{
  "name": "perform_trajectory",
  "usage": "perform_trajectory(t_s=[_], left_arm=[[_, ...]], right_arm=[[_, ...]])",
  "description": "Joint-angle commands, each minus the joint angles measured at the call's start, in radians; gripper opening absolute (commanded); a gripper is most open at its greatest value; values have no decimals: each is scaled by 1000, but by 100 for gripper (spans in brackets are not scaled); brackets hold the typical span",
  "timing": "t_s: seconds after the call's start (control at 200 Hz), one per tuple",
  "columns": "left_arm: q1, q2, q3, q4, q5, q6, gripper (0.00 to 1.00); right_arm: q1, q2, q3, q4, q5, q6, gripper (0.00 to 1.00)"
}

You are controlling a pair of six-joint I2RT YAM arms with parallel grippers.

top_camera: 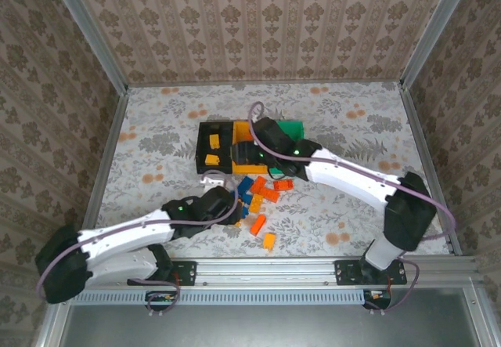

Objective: Sort the legos into containers by color

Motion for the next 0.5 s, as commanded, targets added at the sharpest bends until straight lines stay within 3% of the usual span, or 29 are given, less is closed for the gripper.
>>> perform_trajectory(t_s=[0.0, 0.23, 0.495], left_arm=[[-27, 79, 39, 41, 84, 25, 83], [-72, 162, 64, -20, 97, 11, 71], [-75, 233, 70, -12, 94, 15, 65]], right_arm=[[0, -88, -114, 19, 65, 29, 76], [-25, -221, -238, 41, 81, 58, 77], [-39, -262, -261, 49, 86, 57, 77]])
